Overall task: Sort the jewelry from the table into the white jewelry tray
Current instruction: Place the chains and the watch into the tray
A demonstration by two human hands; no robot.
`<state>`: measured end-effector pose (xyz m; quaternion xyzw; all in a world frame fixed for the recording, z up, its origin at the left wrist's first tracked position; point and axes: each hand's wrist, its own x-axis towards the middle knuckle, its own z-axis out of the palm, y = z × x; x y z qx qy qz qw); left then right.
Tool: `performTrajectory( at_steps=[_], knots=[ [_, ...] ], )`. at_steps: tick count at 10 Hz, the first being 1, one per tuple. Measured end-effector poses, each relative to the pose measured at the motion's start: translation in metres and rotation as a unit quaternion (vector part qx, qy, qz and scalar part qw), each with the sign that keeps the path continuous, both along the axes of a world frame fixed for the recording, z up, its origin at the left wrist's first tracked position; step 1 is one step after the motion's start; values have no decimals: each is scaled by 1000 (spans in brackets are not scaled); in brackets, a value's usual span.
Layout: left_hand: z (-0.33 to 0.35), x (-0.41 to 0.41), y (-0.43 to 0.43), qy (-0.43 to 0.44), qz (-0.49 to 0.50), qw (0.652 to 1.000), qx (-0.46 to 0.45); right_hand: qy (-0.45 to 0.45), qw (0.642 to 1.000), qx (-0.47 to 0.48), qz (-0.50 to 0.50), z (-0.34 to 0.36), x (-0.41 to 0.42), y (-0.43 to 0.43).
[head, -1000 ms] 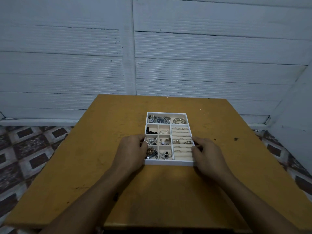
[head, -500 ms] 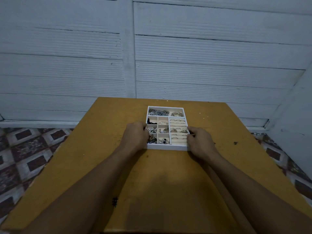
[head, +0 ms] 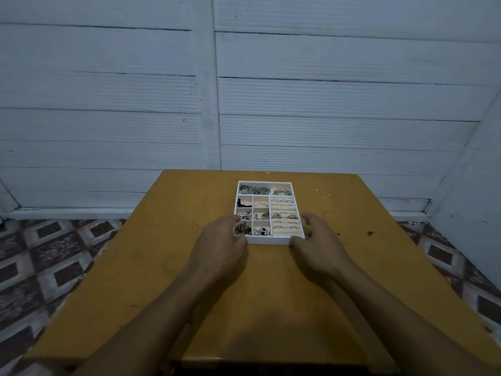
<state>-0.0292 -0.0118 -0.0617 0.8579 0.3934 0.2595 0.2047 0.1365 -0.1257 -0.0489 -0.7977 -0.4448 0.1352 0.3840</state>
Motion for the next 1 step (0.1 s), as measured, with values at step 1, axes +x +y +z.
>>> performTrajectory(
  at_steps=[1],
  knots=[
    [3, -9, -24, -1, -10, 1000, 13, 5, 999, 30, 12, 7, -21, -26]
  ],
)
